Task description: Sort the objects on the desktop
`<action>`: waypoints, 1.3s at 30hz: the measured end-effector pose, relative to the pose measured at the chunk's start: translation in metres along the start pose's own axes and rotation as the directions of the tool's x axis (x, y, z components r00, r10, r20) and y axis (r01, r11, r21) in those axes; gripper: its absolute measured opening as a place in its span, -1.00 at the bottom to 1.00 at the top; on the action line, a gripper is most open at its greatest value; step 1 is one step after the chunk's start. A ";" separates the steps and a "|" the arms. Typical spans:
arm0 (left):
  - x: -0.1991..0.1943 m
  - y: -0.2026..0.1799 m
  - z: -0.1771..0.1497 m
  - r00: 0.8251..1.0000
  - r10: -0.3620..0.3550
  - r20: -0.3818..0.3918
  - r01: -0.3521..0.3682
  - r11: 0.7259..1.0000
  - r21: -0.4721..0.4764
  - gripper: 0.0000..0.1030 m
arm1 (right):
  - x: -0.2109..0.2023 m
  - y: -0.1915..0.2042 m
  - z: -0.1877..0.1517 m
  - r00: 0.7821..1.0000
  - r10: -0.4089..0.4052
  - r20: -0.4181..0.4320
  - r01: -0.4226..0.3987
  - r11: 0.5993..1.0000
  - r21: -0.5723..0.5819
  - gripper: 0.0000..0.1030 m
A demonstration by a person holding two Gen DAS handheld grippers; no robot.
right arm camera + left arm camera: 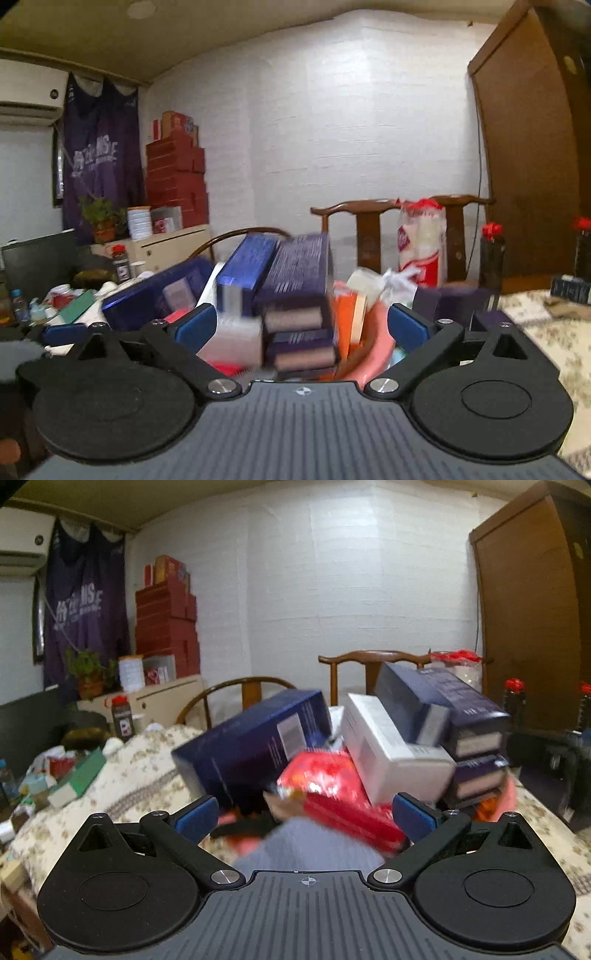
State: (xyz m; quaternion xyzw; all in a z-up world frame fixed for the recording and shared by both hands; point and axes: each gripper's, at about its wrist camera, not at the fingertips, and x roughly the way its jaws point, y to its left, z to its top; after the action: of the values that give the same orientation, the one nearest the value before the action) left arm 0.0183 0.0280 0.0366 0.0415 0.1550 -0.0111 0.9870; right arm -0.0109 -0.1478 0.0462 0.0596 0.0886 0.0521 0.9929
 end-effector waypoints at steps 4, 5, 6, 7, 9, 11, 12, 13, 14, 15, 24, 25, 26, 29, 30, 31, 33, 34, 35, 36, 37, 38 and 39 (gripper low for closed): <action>-0.020 -0.002 -0.010 1.000 0.001 -0.019 -0.001 1.000 -0.023 1.00 | -0.019 0.002 -0.019 0.999 0.016 -0.037 -0.017 1.000 -0.015 0.95; -0.023 -0.003 -0.013 1.000 0.006 -0.031 -0.007 1.000 -0.030 1.00 | -0.019 0.004 -0.021 0.999 0.005 -0.046 -0.007 0.999 -0.032 0.95; -0.025 -0.004 -0.016 0.999 0.014 -0.043 -0.015 0.999 -0.033 1.00 | -0.021 0.006 -0.024 0.999 -0.013 -0.052 0.010 0.999 -0.051 0.95; -0.027 -0.005 -0.019 0.998 0.021 -0.057 -0.023 0.999 -0.031 1.00 | -0.023 0.008 -0.027 0.998 -0.028 -0.056 0.024 0.997 -0.070 0.96; -0.030 -0.006 -0.025 0.997 0.031 -0.074 -0.032 0.999 -0.018 1.00 | -0.027 0.010 -0.034 0.997 -0.041 -0.070 0.034 0.995 -0.093 0.96; -0.030 -0.007 -0.030 0.995 0.037 -0.096 -0.038 0.999 -0.008 1.00 | -0.028 0.011 -0.039 0.996 -0.042 -0.082 0.034 0.995 -0.098 0.96; -0.031 -0.007 -0.033 0.994 0.039 -0.104 -0.040 0.999 -0.002 1.00 | -0.027 0.010 -0.040 0.995 -0.042 -0.092 0.033 0.994 -0.101 0.96; -0.031 -0.008 -0.034 0.993 0.042 -0.107 -0.042 0.999 0.001 1.00 | -0.027 0.010 -0.043 0.994 -0.045 -0.101 0.035 0.994 -0.102 0.96; -0.032 -0.008 -0.037 0.993 0.049 -0.109 -0.049 0.999 0.004 1.00 | -0.026 0.009 -0.044 0.993 -0.050 -0.103 0.040 0.994 -0.102 0.97; -0.033 -0.008 -0.039 0.992 0.057 -0.111 -0.056 0.998 0.011 1.00 | -0.026 0.010 -0.046 0.993 -0.059 -0.106 0.047 0.993 -0.106 0.97; -0.035 0.000 -0.045 0.991 0.066 -0.112 -0.065 0.998 0.011 1.00 | -0.015 0.013 -0.048 0.986 -0.109 -0.123 0.092 0.987 -0.135 0.98; -0.035 0.001 -0.045 0.991 0.069 -0.112 -0.069 0.998 0.010 1.00 | -0.014 0.015 -0.048 0.986 -0.114 -0.123 0.097 0.986 -0.138 0.98; -0.034 0.003 -0.045 0.991 0.073 -0.113 -0.073 0.997 0.008 1.00 | -0.012 0.016 -0.048 0.986 -0.115 -0.125 0.097 0.986 -0.139 0.98; -0.033 0.008 -0.045 0.990 0.079 -0.117 -0.081 0.997 -0.014 1.00 | -0.007 0.019 -0.048 0.986 -0.100 -0.134 0.083 0.988 -0.130 0.98; -0.033 0.010 -0.044 0.990 0.077 -0.119 -0.080 0.997 -0.024 1.00 | -0.007 0.020 -0.048 0.986 -0.098 -0.135 0.081 0.988 -0.130 0.99; -0.033 0.011 -0.044 0.990 0.076 -0.119 -0.080 0.996 -0.032 1.00 | -0.006 0.021 -0.048 0.986 -0.098 -0.133 0.080 0.988 -0.131 0.99; -0.033 0.013 -0.044 0.990 0.082 -0.115 -0.087 0.995 -0.039 1.00 | -0.005 0.023 -0.048 0.986 -0.097 -0.132 0.080 0.988 -0.133 0.99; -0.034 0.012 -0.044 0.990 0.087 -0.110 -0.092 0.995 -0.037 1.00 | -0.004 0.024 -0.048 0.987 -0.095 -0.133 0.077 0.988 -0.134 0.99; -0.035 0.013 -0.044 0.990 0.094 -0.102 -0.098 0.995 -0.035 1.00 | -0.003 0.025 -0.048 0.987 -0.094 -0.133 0.076 0.988 -0.133 0.99; -0.035 0.013 -0.044 0.990 0.097 -0.100 -0.101 0.994 -0.039 1.00 | -0.003 0.026 -0.047 0.987 -0.094 -0.132 0.076 0.988 -0.132 0.99; -0.035 0.014 -0.043 0.990 0.095 -0.102 -0.100 0.994 -0.046 1.00 | -0.003 0.026 -0.047 0.987 -0.094 -0.131 0.076 0.988 -0.132 0.99; -0.035 0.014 -0.043 0.990 0.091 -0.103 -0.097 0.994 -0.051 1.00 | -0.003 0.026 -0.047 0.987 -0.096 -0.130 0.079 0.988 -0.131 0.99; -0.035 0.015 -0.043 0.991 0.086 -0.105 -0.092 0.994 -0.055 1.00 | -0.003 0.026 -0.047 0.987 -0.096 -0.131 0.079 0.988 -0.130 0.99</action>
State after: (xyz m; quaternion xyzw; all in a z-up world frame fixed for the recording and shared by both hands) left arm -0.0272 0.0468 0.0073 0.0191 0.2036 0.0398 0.9781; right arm -0.0243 -0.1177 0.0044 -0.0099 0.1555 0.0178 0.9876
